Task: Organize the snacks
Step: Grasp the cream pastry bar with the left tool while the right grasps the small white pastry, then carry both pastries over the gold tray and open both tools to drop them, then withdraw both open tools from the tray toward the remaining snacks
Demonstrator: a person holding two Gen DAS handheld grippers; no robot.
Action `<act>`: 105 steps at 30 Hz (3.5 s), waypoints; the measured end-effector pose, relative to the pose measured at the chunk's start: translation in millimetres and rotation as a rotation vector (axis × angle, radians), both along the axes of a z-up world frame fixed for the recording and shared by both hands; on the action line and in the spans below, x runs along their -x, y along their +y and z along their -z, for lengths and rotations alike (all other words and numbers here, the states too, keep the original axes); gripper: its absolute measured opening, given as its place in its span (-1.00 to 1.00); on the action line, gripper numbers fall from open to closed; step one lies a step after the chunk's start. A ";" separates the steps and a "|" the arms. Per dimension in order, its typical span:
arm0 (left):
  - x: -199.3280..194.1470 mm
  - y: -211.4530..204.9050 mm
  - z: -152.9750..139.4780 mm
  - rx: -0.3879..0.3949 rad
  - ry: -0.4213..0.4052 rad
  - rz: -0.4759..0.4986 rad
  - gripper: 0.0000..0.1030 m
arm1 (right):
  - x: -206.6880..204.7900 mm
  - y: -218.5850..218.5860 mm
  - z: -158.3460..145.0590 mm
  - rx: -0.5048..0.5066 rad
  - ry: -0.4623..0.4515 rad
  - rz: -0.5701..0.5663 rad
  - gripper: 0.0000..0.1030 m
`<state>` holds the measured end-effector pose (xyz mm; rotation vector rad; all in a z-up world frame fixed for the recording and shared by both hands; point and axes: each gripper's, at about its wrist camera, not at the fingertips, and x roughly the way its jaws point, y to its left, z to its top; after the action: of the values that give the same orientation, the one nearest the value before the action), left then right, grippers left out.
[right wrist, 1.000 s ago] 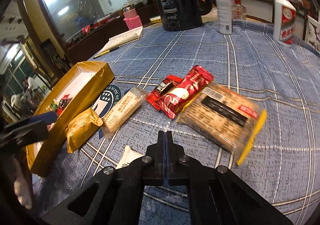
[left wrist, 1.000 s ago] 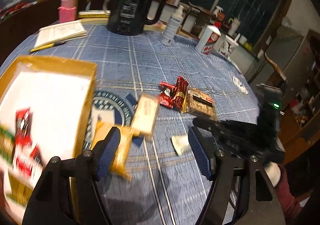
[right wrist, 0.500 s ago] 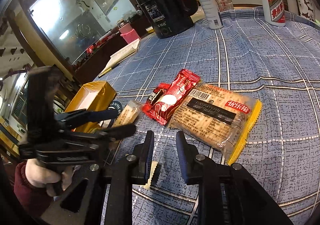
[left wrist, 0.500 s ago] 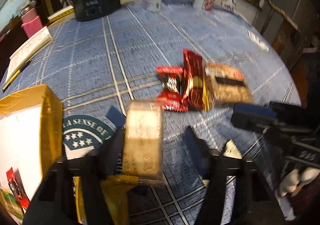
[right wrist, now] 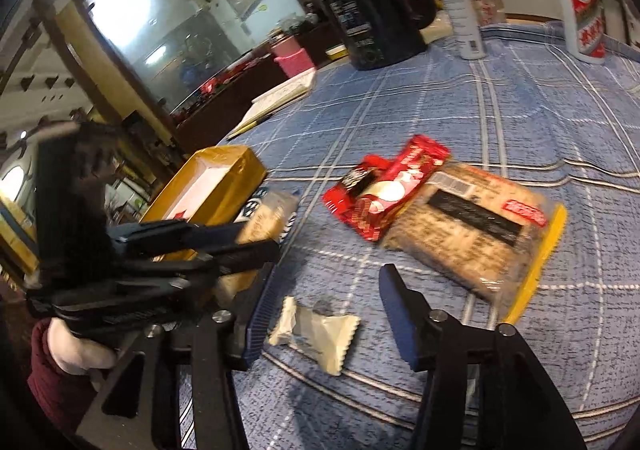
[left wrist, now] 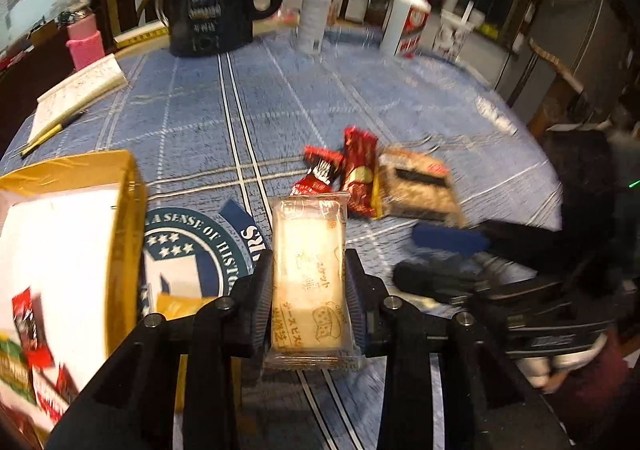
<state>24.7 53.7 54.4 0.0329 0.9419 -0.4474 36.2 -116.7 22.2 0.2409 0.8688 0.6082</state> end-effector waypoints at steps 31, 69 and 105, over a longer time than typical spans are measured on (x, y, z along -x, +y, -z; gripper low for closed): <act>157.9 170.9 -37.5 0.330 -0.202 -0.315 -0.39 | 74.8 88.3 -19.3 0.364 -0.113 -0.036 -0.60; 87.4 269.2 -2.6 0.252 -0.087 -0.513 -0.29 | 13.4 265.5 -25.8 0.082 0.014 -0.213 -0.51; 181.1 151.4 -45.2 0.408 -0.124 -0.401 0.48 | 79.9 -27.4 -39.3 0.001 -0.029 0.233 -0.03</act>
<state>-156.4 205.1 99.7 -0.4859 0.6986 -0.2534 -43.7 -144.2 61.5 0.3267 0.7994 0.3937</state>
